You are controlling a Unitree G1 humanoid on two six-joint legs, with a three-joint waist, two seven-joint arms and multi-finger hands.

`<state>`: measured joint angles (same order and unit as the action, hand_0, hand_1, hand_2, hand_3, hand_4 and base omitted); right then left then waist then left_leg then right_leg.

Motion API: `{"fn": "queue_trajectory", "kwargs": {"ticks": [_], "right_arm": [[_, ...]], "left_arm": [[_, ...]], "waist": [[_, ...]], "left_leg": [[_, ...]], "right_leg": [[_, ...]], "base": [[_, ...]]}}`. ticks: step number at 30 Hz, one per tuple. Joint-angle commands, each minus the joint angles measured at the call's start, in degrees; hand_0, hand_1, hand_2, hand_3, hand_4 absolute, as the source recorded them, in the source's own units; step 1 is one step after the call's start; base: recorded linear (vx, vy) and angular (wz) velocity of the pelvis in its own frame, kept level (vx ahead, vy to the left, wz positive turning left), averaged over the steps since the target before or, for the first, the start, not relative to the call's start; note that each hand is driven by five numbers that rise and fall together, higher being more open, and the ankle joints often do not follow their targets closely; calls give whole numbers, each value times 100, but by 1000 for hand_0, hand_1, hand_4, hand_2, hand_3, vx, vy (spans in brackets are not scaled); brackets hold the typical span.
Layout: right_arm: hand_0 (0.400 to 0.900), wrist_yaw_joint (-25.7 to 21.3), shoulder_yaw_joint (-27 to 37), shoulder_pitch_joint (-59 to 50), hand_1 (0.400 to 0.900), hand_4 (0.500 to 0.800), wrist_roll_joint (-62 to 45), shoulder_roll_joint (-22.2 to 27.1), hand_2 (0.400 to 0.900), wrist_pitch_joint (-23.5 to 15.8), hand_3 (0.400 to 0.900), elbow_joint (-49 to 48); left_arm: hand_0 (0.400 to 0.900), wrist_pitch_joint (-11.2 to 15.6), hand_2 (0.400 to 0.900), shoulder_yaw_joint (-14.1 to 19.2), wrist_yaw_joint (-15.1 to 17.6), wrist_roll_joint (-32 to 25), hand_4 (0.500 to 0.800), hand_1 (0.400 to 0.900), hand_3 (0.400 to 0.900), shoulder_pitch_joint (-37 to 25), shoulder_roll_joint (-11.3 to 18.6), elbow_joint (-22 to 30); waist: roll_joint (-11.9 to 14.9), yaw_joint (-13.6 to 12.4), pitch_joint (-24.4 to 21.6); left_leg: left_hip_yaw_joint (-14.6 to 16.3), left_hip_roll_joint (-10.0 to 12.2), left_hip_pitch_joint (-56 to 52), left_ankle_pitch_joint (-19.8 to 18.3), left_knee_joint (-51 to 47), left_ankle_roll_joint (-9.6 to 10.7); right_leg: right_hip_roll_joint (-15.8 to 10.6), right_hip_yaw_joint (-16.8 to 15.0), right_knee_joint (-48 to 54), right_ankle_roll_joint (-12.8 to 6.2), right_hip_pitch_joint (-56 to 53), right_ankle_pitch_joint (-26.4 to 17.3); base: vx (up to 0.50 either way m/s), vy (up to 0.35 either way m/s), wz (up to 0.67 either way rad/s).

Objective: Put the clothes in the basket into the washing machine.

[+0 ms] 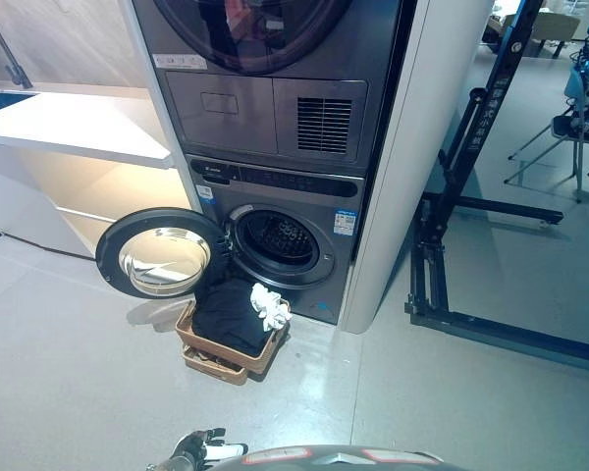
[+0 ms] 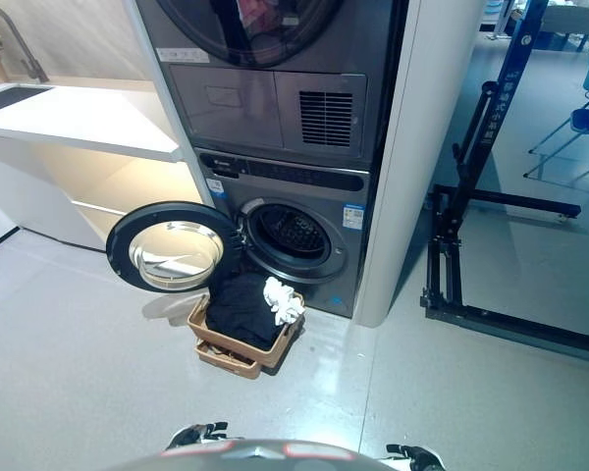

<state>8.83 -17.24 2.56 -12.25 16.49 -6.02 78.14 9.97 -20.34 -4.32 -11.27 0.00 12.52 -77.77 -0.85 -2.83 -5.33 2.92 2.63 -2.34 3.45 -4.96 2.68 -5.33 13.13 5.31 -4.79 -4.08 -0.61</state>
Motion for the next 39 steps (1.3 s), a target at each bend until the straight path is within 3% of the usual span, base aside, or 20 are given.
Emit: {"fn": "queue_trajectory", "kwargs": {"ticks": [1, 9, 18, 21, 23, 27, 28, 33, 35, 39], "right_arm": [[900, -26, -159, -207, 900, 800, -66, -108, 900, -135, 900, 265], [900, -30, -169, -252, 900, 800, -47, -100, 900, -112, 900, 247], [900, -13, -176, -405, 900, 800, -57, -89, 900, -82, 900, 219], [900, 12, -135, -460, 900, 800, -107, -56, 900, -102, 900, 198], [900, -5, -60, -450, 900, 800, -136, -11, 900, -120, 900, 225], [900, 9, 69, -402, 900, 800, -295, 16, 900, -150, 900, 267], [900, 31, 152, -318, 900, 800, -401, 22, 900, -162, 900, 287], [900, 36, 221, -238, 900, 800, -343, 54, 900, -139, 900, 400], [900, 34, 261, -226, 900, 800, -275, 74, 900, -125, 900, 452], [900, 40, 277, -215, 900, 800, -238, 98, 900, -116, 900, 390]], "left_arm": [[900, 179, 900, 163, 38, -86, 800, 900, 900, -367, 114, -266], [900, 130, 900, 265, 45, -148, 800, 900, 900, -343, 98, -331], [900, 150, 900, 406, 137, -320, 800, 900, 900, -427, 144, -299], [900, 167, 900, 409, 119, -357, 800, 900, 900, -465, 206, -259], [900, 173, 900, 398, 129, -372, 800, 900, 900, -489, 255, -243], [900, 163, 900, 382, 121, -380, 800, 900, 900, -559, 330, -267], [900, 163, 900, 329, 122, -332, 800, 900, 900, -611, 384, -303], [900, 202, 900, 219, 149, -260, 800, 900, 900, -732, 408, -299], [900, 240, 900, 205, 157, -291, 800, 900, 900, -767, 392, -321], [900, 252, 900, 181, 191, -281, 800, 900, 900, -744, 327, -365]], "waist": [[255, -44, -107], [240, -53, -73], [294, -176, 92], [303, -178, 212], [291, -90, 353], [189, 56, 523], [180, 196, 568], [214, 380, 598], [303, 553, 537], [278, 696, 400]], "left_leg": [[-410, -274, 154, -212, -4, -9], [-392, -297, 128, -236, -4, -51], [-404, -561, 264, -405, 220, -307], [-462, -705, 336, -568, 477, -482], [-590, -875, 254, -640, 590, -628], [-846, -858, 98, -677, 657, -678], [-1062, -836, -87, -730, 628, -638], [-1447, -774, -576, -1018, 510, -497], [-1708, -713, -995, -1166, 414, -432], [-1853, -409, -1377, -1213, 296, -246]], "right_leg": [[-167, 23, -73, -247, 92, -240], [-185, -55, -75, -266, 119, -267], [-453, -263, -461, -374, 368, -294], [-535, -418, -1333, -373, 685, -228], [-638, -661, -2366, -354, 1031, -642], [-443, -967, -3280, -243, 1542, -808], [-281, -1034, -3159, -150, 1766, -668], [-483, -715, -1860, -195, 2084, -736], [-312, -875, -847, -299, 2341, -1175], [-19, -873, -567, -259, 2406, -1391]], "base": [[0, 0, 0], [7, 15, -7], [33, 90, -7], [68, 172, -4], [129, 232, 21], [181, 126, 52], [288, 5, 79], [343, -70, 61], [458, -134, 53], [436, -172, 45]]}}
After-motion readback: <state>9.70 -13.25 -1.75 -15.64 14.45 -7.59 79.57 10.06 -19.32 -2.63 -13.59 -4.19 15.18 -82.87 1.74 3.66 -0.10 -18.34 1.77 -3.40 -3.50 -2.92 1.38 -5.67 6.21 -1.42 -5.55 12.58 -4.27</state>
